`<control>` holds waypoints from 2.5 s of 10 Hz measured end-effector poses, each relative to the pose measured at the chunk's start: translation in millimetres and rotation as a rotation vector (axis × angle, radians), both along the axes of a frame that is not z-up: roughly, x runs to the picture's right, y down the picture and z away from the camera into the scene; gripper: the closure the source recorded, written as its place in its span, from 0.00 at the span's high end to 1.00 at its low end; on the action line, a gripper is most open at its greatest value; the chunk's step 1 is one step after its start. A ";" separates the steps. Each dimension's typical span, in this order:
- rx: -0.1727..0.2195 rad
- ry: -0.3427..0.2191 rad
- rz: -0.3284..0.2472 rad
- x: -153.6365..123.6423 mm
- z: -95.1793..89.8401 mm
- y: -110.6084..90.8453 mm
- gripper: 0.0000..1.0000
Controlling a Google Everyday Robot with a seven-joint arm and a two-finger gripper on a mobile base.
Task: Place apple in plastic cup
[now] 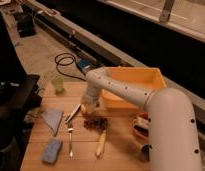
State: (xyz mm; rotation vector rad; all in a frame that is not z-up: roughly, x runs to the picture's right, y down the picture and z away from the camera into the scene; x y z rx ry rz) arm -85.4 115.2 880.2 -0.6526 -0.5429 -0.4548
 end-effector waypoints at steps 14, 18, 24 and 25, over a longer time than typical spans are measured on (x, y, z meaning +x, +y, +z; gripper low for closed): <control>0.313 -0.151 0.016 -32.1 -101.4 -166.8 0.18; 0.316 -0.145 0.010 -32.5 -101.1 -167.0 0.18; 0.372 -0.199 -0.086 -103.8 -44.3 -208.0 0.18; 0.376 -0.218 -0.091 -117.8 -33.2 -211.7 0.18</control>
